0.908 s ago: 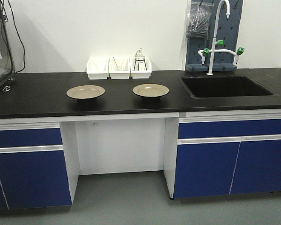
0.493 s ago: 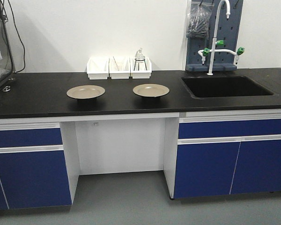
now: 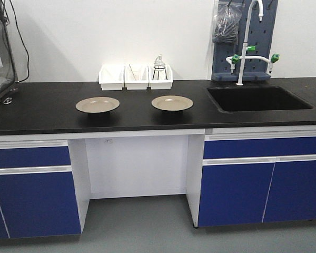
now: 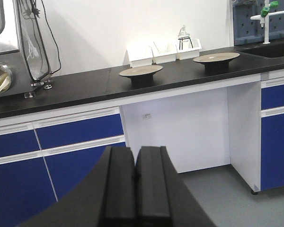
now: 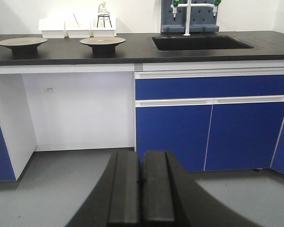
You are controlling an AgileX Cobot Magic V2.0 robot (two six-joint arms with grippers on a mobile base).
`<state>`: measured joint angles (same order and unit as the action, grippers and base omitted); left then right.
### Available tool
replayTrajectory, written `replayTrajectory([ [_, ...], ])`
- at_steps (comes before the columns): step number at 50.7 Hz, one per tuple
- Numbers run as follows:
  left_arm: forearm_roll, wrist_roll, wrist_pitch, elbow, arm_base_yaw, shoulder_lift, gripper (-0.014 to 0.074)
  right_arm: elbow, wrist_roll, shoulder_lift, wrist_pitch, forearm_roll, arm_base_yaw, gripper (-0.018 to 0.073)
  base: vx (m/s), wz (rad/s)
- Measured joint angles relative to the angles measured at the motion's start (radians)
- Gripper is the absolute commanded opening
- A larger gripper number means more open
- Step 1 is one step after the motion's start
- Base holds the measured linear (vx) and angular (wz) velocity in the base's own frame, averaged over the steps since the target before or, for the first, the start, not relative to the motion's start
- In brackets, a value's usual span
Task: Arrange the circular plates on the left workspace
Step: 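Drive the base forward toward the two tan plates on the counter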
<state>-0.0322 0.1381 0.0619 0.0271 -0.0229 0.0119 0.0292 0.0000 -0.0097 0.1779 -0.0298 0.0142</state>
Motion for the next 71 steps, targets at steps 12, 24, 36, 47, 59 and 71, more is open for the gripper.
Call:
replayTrajectory([
  [12, 0.000, 0.000, 0.000, 0.000, 0.000, 0.000, 0.0000, 0.000, 0.000, 0.000, 0.000, 0.000, 0.000, -0.0004, 0.21, -0.03],
  [24, 0.000, 0.000, 0.000, 0.000, 0.000, 0.000, 0.0000, 0.000, 0.000, 0.000, 0.000, 0.000, 0.000, -0.0004, 0.34, 0.12],
  [36, 0.000, 0.000, 0.000, 0.000, 0.000, 0.000, 0.0000, 0.000, 0.000, 0.000, 0.000, 0.000, 0.000, -0.0004, 0.47, 0.03],
  [47, 0.000, 0.000, 0.000, 0.000, 0.000, 0.000, 0.0000, 0.000, 0.000, 0.000, 0.000, 0.000, 0.000, -0.0004, 0.52, 0.02],
  [59, 0.000, 0.000, 0.000, 0.000, 0.000, 0.000, 0.0000, 0.000, 0.000, 0.000, 0.000, 0.000, 0.000, -0.0004, 0.51, 0.02],
  [71, 0.000, 0.000, 0.000, 0.000, 0.000, 0.000, 0.0000, 0.000, 0.000, 0.000, 0.000, 0.000, 0.000, -0.0004, 0.49, 0.02],
])
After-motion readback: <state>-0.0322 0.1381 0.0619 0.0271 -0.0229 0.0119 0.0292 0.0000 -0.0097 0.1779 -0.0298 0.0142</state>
